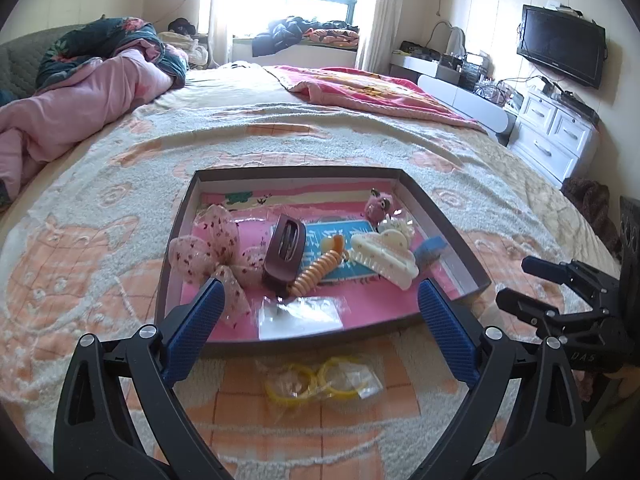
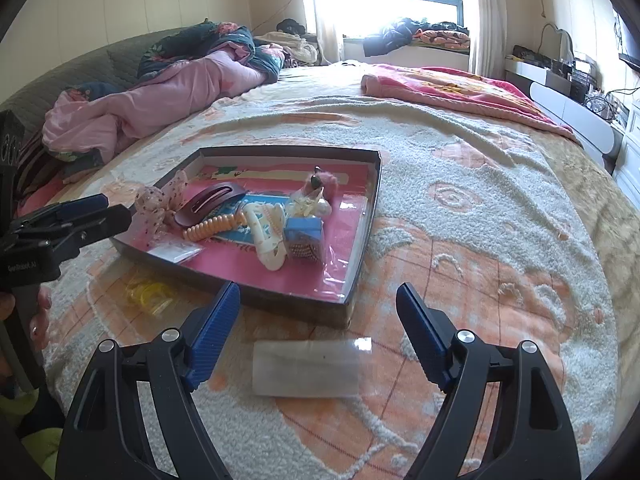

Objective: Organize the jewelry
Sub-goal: 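Move the left tool to the yellow bangle bag while the right tool approaches the plastic sleeve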

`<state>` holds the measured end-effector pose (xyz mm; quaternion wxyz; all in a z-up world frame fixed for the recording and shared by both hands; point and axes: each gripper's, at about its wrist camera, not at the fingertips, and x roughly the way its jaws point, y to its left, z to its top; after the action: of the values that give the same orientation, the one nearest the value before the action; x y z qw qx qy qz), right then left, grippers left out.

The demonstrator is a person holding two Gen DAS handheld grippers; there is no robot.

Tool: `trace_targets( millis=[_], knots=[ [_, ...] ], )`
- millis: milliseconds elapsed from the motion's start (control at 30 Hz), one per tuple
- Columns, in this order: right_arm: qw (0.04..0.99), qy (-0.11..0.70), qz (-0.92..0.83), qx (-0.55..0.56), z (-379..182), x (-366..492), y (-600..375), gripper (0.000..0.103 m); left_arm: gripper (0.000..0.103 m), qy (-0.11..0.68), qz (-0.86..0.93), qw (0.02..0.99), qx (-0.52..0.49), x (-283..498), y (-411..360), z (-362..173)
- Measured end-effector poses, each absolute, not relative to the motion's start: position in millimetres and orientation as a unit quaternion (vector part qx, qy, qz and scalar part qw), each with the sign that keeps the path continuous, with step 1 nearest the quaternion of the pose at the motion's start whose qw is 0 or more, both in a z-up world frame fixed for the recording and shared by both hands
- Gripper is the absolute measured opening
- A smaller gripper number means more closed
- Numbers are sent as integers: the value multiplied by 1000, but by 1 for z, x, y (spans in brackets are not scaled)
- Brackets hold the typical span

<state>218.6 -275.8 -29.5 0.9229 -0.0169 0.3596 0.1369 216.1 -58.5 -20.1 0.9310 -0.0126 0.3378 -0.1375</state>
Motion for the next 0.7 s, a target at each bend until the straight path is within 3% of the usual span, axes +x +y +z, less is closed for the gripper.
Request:
trace_targets(
  millis=[367, 700],
  knots=[
    [918, 370, 144, -16, -37, 201, -274, 78, 89, 354, -129, 926, -12, 190, -55, -35],
    [911, 386, 145, -19, -54, 191, -273, 85, 89, 390, -120, 912, -27, 181, -50, -64]
  ],
)
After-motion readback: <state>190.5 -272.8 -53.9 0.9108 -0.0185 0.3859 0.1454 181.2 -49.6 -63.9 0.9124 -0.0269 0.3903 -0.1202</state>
